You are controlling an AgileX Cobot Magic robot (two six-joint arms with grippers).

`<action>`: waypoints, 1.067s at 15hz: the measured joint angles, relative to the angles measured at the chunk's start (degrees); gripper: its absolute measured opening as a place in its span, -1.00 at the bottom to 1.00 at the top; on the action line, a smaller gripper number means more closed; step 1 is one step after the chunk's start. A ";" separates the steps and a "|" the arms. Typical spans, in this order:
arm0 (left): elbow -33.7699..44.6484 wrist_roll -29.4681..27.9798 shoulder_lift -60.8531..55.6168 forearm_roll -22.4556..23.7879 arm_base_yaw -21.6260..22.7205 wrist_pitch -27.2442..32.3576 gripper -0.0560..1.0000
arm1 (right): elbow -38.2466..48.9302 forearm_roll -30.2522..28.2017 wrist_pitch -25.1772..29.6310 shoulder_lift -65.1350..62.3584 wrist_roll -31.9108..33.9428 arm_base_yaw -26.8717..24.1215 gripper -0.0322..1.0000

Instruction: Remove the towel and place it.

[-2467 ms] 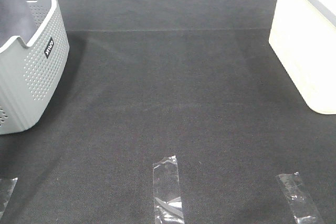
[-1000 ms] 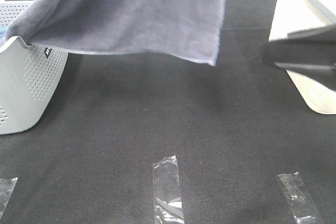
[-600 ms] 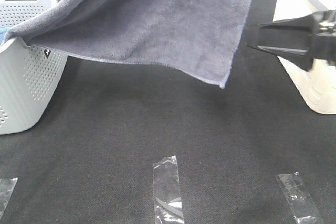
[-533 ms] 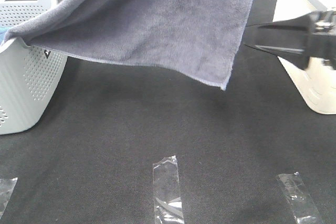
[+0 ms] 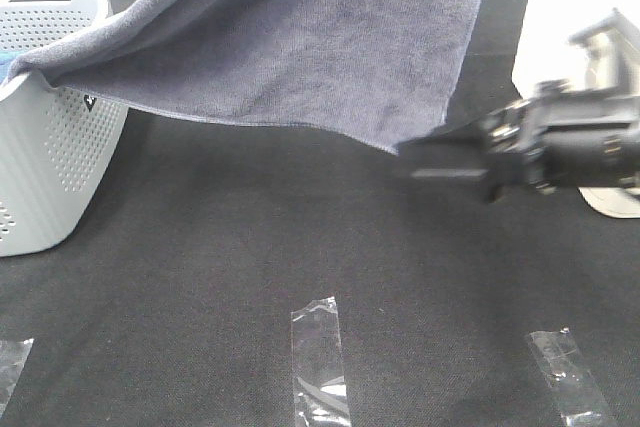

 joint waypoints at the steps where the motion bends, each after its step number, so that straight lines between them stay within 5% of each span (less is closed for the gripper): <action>1: 0.00 0.00 0.00 0.17 0.00 0.00 -0.89 | -1.26 0.00 -1.09 1.49 0.29 0.69 0.47; 8: 0.00 0.00 0.00 0.40 0.00 0.52 -0.89 | -4.24 0.17 -14.90 4.24 6.65 0.74 0.47; 13: 0.00 0.00 0.00 0.40 0.00 1.38 -0.89 | -4.24 0.29 -12.66 4.24 6.13 0.74 0.47; 16: 0.00 0.00 0.00 0.40 0.00 1.38 -0.89 | -5.61 0.29 -4.64 4.24 4.58 0.74 0.37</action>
